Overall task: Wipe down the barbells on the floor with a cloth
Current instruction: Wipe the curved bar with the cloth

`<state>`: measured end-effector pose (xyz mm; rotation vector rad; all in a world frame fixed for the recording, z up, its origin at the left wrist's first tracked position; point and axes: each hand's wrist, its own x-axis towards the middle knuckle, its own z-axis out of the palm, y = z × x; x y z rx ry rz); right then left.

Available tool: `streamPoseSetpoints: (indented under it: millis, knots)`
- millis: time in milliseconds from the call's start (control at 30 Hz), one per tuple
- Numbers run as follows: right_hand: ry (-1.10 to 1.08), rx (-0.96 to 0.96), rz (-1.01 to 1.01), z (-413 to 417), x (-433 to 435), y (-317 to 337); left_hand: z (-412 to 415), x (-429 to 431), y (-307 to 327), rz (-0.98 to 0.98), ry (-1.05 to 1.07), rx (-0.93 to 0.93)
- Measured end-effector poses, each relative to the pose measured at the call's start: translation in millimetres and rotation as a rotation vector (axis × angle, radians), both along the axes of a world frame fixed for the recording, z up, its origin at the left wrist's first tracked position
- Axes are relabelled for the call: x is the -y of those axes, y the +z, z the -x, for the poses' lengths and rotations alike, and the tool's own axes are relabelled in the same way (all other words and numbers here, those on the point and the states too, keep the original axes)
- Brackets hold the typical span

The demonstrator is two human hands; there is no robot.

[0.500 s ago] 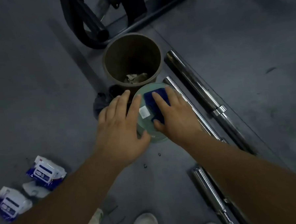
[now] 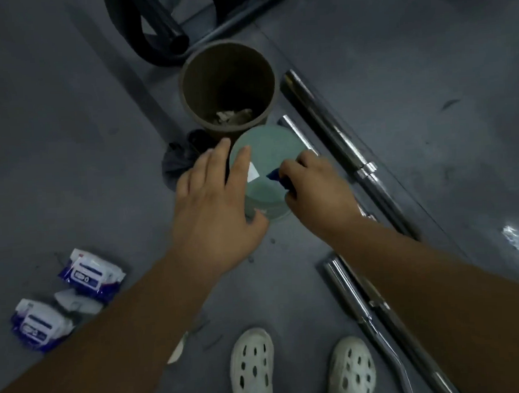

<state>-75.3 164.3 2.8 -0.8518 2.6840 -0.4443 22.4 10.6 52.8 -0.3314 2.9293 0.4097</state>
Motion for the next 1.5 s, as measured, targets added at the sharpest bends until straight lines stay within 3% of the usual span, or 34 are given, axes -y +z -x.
streamPoseSetpoints:
  millis: [333,567,967,1500]
  knots:
    - [-0.485,-0.284,0.218,-74,-145,254,11,-112,208,-0.121,-0.336,-0.096]
    - [-0.849,-0.45,0.205,-149,-279,364,11,-269,321,-0.191,-0.693,-0.219]
    - [-1.333,-0.528,0.114,-364,-487,402,-135,-513,352,-0.225,-1.166,-0.136]
    - [-1.698,-0.557,0.019,-490,-594,398,-216,-663,340,-0.218,-1.499,-0.111]
